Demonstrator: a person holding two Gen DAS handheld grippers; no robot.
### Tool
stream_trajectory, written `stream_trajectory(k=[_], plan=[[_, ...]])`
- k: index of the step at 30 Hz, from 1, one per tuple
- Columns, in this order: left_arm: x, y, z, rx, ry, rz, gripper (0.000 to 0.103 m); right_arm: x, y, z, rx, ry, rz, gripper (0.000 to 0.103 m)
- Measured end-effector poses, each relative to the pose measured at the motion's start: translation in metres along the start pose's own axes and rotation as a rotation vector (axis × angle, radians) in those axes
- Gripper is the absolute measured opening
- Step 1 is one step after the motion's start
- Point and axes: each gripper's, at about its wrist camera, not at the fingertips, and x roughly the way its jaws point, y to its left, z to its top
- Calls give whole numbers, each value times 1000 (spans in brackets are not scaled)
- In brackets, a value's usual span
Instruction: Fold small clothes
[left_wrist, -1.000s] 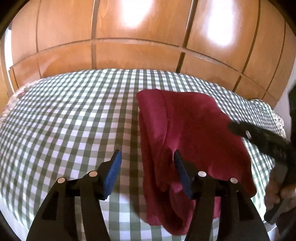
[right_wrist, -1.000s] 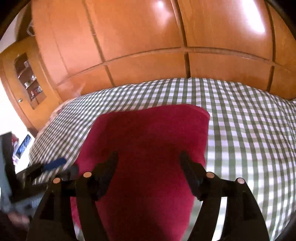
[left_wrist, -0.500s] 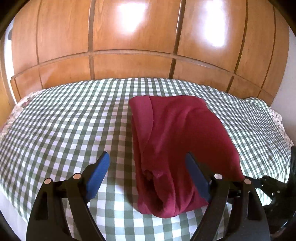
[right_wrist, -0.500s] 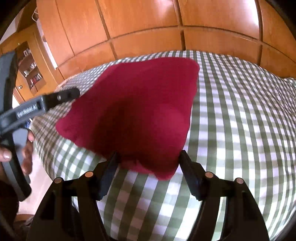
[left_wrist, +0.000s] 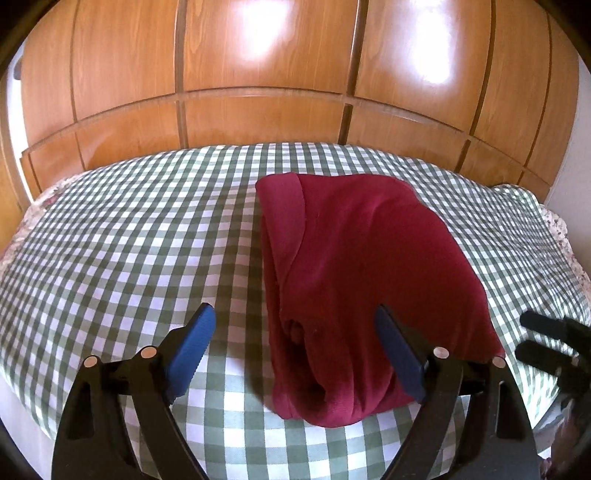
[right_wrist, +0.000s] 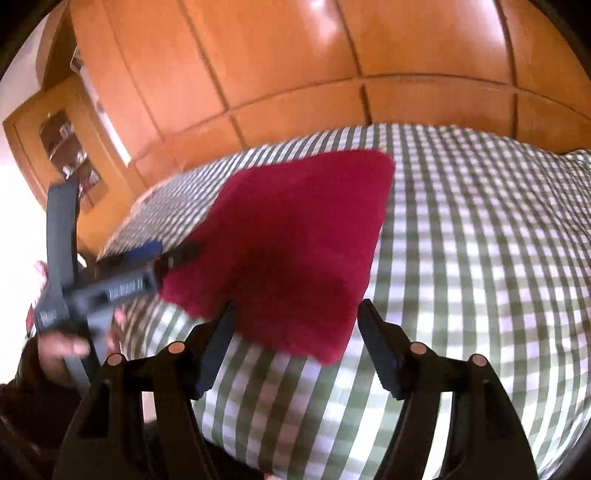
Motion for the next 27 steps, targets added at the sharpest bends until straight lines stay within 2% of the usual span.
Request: stream_trajectory(k=[2, 4, 7, 11, 13, 17, 21, 24, 27], plan=[[2, 0, -1, 2, 7, 1, 87, 16, 1, 1, 0, 20, -19, 64], [5, 1, -2, 4, 14, 5, 87, 35, 1, -5, 0, 75, -33, 58], [11, 4, -5, -1, 29, 10, 87, 53, 5, -21, -33, 106, -74, 60], [21, 9, -9, -15, 52, 14, 87, 54, -3, -24, 1, 115, -44, 61], [23, 11, -11, -23, 56, 4, 87, 54, -5, -22, 4, 121, -34, 62], [27, 15, -12, -31, 52, -15, 88, 50, -14, -17, 34, 146, 25, 77], [34, 27, -13, -49, 50, -92, 90, 38, -39, 4, 131, 108, 111, 91], [44, 44, -15, -105, 77, -215, 88, 44, -61, 25, 222, 91, 169, 92], [52, 56, -16, -151, 100, -335, 78, 65, -74, 44, 258, 93, 186, 91]])
